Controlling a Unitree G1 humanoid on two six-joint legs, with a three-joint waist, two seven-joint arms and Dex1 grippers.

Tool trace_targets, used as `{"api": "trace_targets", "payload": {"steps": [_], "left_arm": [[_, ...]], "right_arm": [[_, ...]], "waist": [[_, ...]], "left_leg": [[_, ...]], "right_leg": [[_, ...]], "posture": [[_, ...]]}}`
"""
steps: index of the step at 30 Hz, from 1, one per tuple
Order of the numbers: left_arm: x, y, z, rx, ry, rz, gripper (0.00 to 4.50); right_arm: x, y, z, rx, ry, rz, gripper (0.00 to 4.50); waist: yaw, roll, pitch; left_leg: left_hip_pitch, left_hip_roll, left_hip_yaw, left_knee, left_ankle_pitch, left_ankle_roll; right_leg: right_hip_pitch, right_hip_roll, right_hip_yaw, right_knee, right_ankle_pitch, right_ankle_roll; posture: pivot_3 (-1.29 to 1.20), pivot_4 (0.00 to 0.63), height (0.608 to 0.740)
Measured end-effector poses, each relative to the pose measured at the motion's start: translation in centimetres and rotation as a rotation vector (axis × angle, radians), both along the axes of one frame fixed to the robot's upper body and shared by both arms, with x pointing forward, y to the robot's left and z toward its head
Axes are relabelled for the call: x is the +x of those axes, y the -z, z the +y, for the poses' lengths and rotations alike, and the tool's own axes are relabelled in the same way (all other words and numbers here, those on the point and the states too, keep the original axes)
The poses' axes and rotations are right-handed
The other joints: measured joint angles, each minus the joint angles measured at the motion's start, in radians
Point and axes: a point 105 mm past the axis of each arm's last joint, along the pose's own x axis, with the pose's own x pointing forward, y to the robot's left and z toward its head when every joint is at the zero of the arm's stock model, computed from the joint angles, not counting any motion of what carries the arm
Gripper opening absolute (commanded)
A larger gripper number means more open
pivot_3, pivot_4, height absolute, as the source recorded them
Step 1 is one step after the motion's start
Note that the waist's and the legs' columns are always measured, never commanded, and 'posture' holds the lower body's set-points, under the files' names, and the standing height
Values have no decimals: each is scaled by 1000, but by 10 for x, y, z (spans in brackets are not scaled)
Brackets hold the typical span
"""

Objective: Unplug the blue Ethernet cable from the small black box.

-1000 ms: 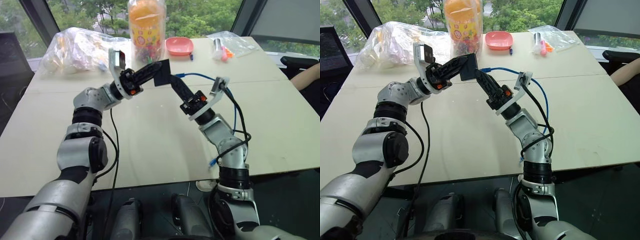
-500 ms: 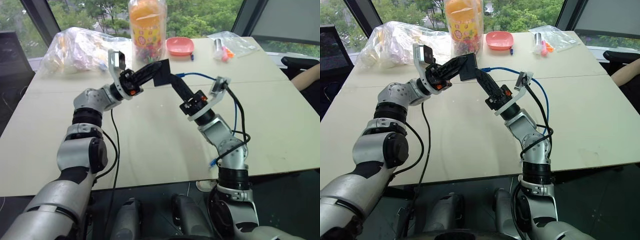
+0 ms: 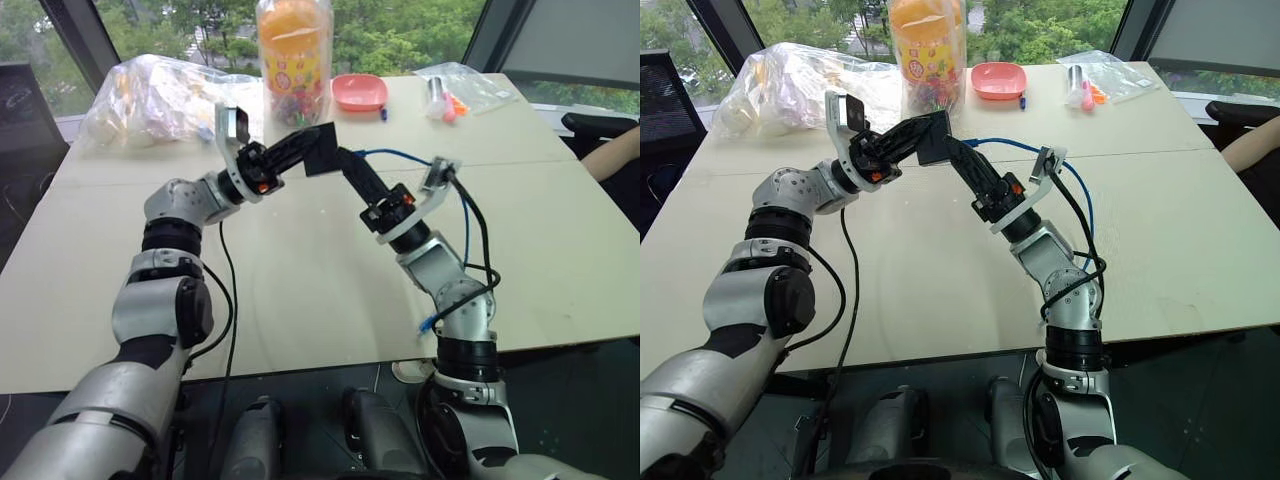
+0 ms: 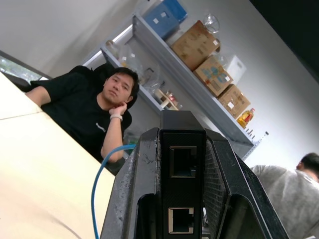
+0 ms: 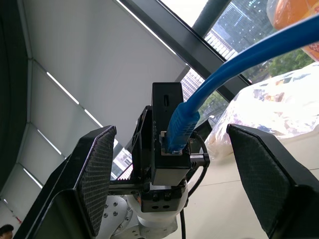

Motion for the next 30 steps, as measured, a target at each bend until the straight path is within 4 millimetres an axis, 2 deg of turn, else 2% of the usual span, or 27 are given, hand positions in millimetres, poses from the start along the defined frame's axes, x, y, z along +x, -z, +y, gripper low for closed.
{"api": "trace_targets", "payload": {"steps": [1, 5, 7, 18, 23, 24, 28, 30], "left_arm": [[0, 0, 0, 0, 1, -1, 487], [-1, -1, 0, 2, 4, -4, 487], [0, 0, 0, 5, -2, 2, 487], [1, 1, 1, 10, -12, 8, 487], [2, 2, 8, 31, -32, 13, 487], [3, 2, 16, 40, -52, 16, 487], [3, -7, 64, 39, -165, 3, 487], [3, -7, 69, 34, -176, 2, 487]], "right_arm": [[0, 0, 0, 1, 2, 1, 2878], [0, 1, 0, -2, 3, 2, 800], [0, 0, 0, 0, 2, -2, 24], [1, 1, 1, -11, 7, -3, 24], [4, 3, 1, -35, 45, -1, 24], [8, 2, -5, -34, 81, -1, 24], [23, 8, -64, -33, 296, 36, 24], [23, 7, -69, -24, 317, 33, 24]], "waist": [[0, 0, 0], [0, 0, 0], [0, 0, 0], [0, 0, 0], [-2, 0, 0], [-3, 0, 0], [-1, 0, 0], [3, 0, 0]], "left_leg": [[0, 0, 0, 0, 0, 0], [0, 0, 0, 0, 0, 0], [0, 0, 0, 0, 0, 0], [0, 0, 0, 0, 0, 0], [0, 0, 0, 0, 0, 0], [0, 0, 0, 0, 0, 0], [0, 0, 0, -1, 0, 0], [0, 0, -1, -1, 0, 0]], "right_leg": [[0, 0, 0, 0, 0, 0], [0, 0, 0, 0, 0, 0], [0, 0, 0, 0, 0, 0], [0, 0, 0, 0, 0, 0], [0, 0, 0, 0, 0, 0], [0, 0, 0, 0, 0, 0], [-1, 0, 0, 0, 0, 0], [0, 0, -1, 0, 0, 0]], "posture": [[0, 150, 740], [0, 150, 740], [0, 150, 740], [0, 150, 740], [0, 150, 740], [0, 150, 740], [0, 150, 740], [0, 150, 740]]}}
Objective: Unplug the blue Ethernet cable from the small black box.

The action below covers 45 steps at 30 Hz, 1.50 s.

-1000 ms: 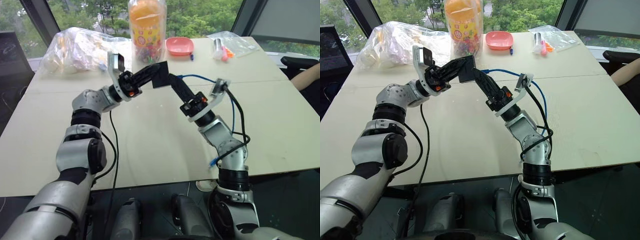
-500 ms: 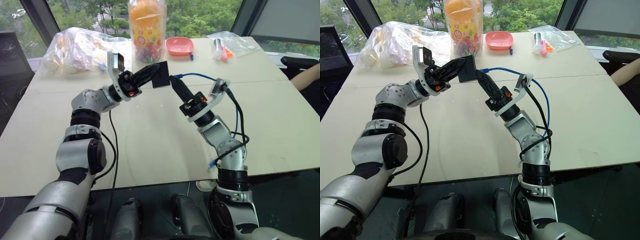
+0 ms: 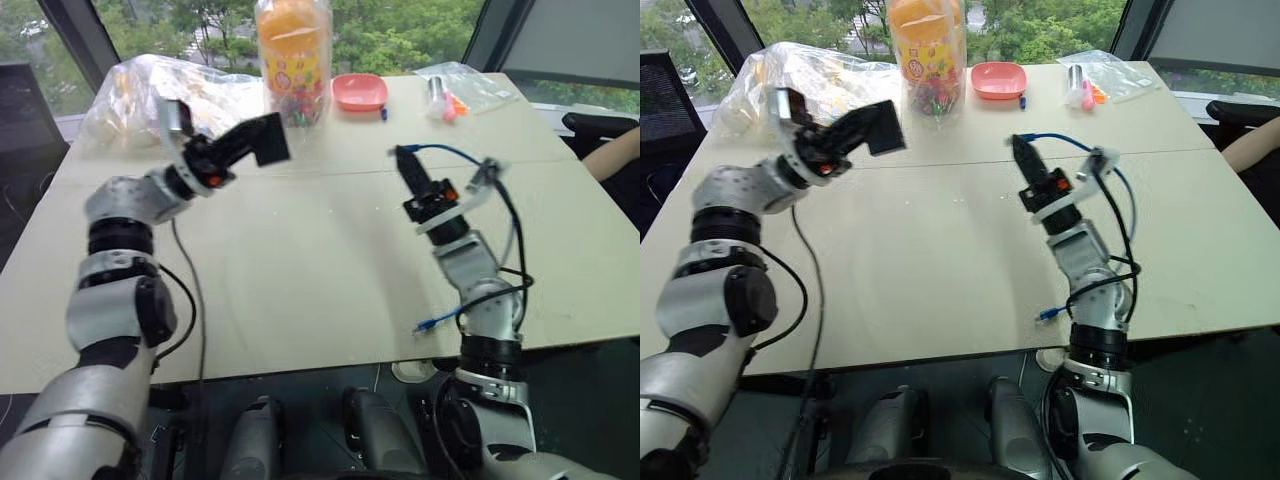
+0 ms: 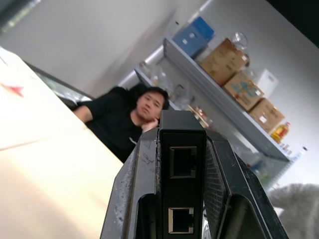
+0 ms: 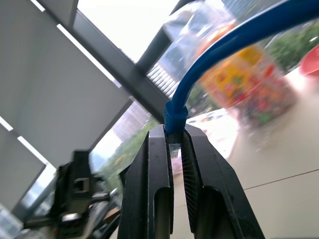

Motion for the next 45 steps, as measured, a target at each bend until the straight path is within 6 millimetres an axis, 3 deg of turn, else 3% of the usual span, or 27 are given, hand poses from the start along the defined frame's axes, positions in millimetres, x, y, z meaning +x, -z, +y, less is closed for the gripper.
{"api": "trace_targets", "payload": {"steps": [5, 9, 13, 14, 15, 21, 25, 31, 35, 37, 43, 45], "left_arm": [[10, 16, -24, 99, -56, -41, 487], [33, 42, -62, 268, -258, -133, 487], [43, 49, -89, 355, -406, -252, 487], [44, 50, -95, 376, -437, -285, 487], [45, 52, -102, 401, -461, -315, 487], [44, 77, -134, 535, -531, -407, 487], [43, 87, -138, 552, -555, -398, 487], [41, 109, -145, 610, -581, -379, 487], [38, 119, -151, 650, -576, -381, 487], [38, 121, -151, 657, -574, -383, 1512], [37, 121, -149, 646, -557, -383, 3980], [38, 120, -144, 643, -562, -379, 4468]], "right_arm": [[3, 6, 8, -37, -12, 32, 24], [35, 42, -21, -268, 175, 214, 24], [57, 70, -45, -476, 304, 316, 24], [61, 73, -50, -512, 325, 327, 852], [65, 75, -54, -547, 344, 337, 1171], [72, 85, -59, -678, 369, 317, 4319], [68, 86, -55, -721, 341, 290, 4421], [23, 95, -29, -740, 192, 191, 4421], [18, 78, -32, -701, 242, 151, 4421], [18, 74, -34, -683, 263, 145, 4500], [17, 75, -32, -662, 266, 152, 4500], [17, 75, -32, -663, 268, 148, 4500]], "waist": [[5, 0, 0], [25, 0, 0], [26, 0, 0], [24, 0, 0], [23, 0, 0], [23, 0, 0], [22, 0, 0], [28, 0, 0], [26, 0, 0], [26, 0, 0], [27, 0, 0], [26, 0, 0]], "left_leg": [[-1, 0, 0, 1, 0, 0], [-1, -1, 4, 2, 0, 0], [-4, -1, 5, 1, 0, 0], [-4, -1, 6, 1, -1, 1], [-4, -1, 6, 1, -1, 1], [-4, -1, 6, 1, -1, 2], [-4, -1, 5, 2, -1, 2], [-6, -1, 4, 3, -2, 3], [-6, -1, 5, 6, -2, 3], [-5, -1, 5, 6, -2, 3], [-5, -1, 5, 5, -2, 3], [-5, -1, 5, 5, -2, 3]], "right_leg": [[1, -1, 0, -1, 0, 0], [0, -2, 2, -3, -2, -4], [-2, -1, 3, -4, 0, -1], [-2, -1, 3, -5, 0, 0], [-2, -1, 3, -5, 0, 0], [-2, 0, 3, -5, 1, 1], [-2, 0, 4, -4, 2, 3], [-2, -1, 3, -5, 2, 4], [-1, -1, 3, -5, 3, 2], [-1, 0, 3, -5, 3, 1], [-1, 0, 3, -5, 3, 2], [-1, 0, 3, -5, 3, 2]], "posture": [[0, 150, 740], [0, 150, 740], [0, 150, 740], [0, 150, 740], [0, 150, 740], [0, 150, 740], [0, 150, 740], [0, 150, 740], [0, 150, 740], [0, 150, 740], [0, 150, 740], [0, 150, 740]]}}
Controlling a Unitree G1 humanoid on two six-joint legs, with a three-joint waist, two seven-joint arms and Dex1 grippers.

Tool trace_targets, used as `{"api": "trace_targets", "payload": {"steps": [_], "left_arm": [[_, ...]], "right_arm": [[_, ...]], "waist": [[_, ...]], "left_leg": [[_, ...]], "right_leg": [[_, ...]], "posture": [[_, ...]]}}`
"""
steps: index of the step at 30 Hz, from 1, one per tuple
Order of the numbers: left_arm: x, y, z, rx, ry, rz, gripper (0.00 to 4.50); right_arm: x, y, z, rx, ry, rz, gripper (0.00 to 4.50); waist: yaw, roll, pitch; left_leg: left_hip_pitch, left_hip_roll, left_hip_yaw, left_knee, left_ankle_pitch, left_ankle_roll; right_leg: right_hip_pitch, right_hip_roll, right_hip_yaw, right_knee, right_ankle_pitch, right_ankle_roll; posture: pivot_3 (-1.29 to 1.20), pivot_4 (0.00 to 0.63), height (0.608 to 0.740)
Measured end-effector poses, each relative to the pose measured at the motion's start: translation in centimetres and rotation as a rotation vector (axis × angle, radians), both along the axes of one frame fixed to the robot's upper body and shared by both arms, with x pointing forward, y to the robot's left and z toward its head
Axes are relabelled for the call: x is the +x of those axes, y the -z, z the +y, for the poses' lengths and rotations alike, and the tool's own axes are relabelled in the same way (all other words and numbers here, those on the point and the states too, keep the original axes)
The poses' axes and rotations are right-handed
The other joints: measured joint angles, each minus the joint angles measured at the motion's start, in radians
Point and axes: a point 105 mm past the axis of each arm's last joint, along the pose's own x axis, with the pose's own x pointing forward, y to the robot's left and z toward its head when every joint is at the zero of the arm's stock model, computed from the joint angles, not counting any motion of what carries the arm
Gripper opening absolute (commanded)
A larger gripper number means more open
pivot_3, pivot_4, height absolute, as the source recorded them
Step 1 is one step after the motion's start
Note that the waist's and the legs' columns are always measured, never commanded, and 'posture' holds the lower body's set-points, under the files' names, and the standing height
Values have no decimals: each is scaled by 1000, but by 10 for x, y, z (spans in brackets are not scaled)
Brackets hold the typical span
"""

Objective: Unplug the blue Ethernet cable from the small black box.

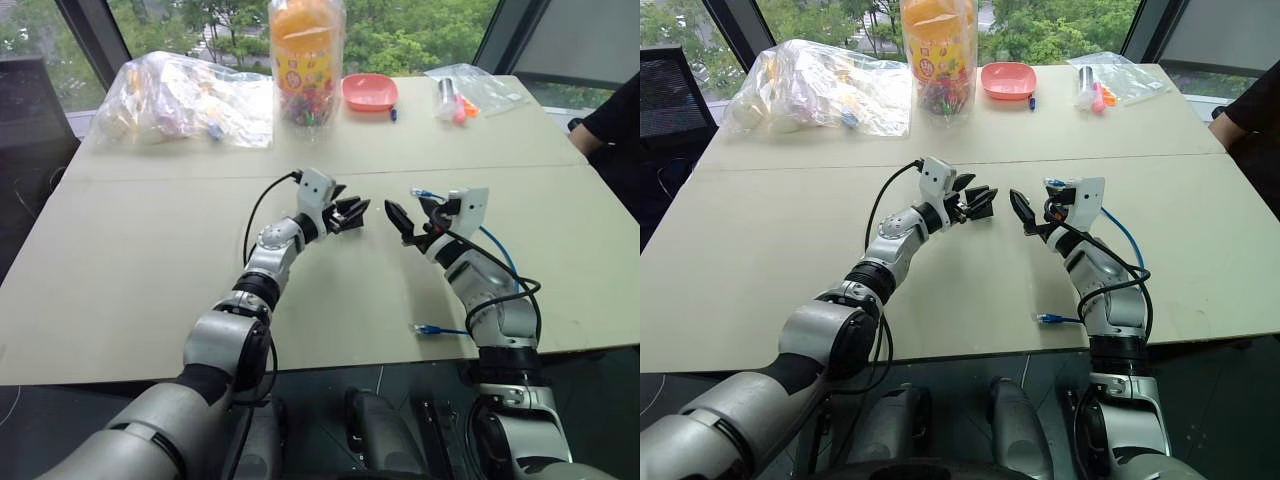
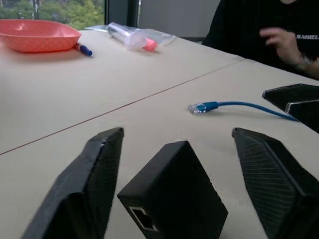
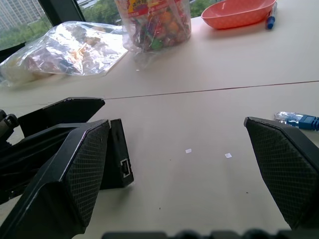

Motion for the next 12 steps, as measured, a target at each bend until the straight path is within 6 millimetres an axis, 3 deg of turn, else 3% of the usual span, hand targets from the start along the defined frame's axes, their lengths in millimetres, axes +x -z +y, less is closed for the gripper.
{"api": "trace_targets", "payload": {"steps": [5, 9, 12], "left_arm": [[-1, -12, 22, 36, 63, -26, 4468], [-6, -43, 63, 35, 60, -34, 4468], [-24, -50, 100, 54, 51, 18, 4468]], "right_arm": [[-5, 4, 0, -7, -11, 4, 4500], [-20, 5, -6, -66, -49, 17, 4500], [-37, 4, -11, -134, -93, 23, 4500]], "waist": [[-1, 0, 0], [-6, 0, 0], [-7, 1, 0]], "left_leg": [[0, 0, 0, 0, 0, 0], [0, 1, 0, -1, 0, 0], [2, 1, 0, -3, 0, 0]], "right_leg": [[0, 0, 0, 1, 0, 0], [0, 0, 0, 1, 0, 0], [0, 0, 0, 2, 0, 0]], "posture": [[0, 150, 740], [0, 150, 740], [0, 150, 740]]}}
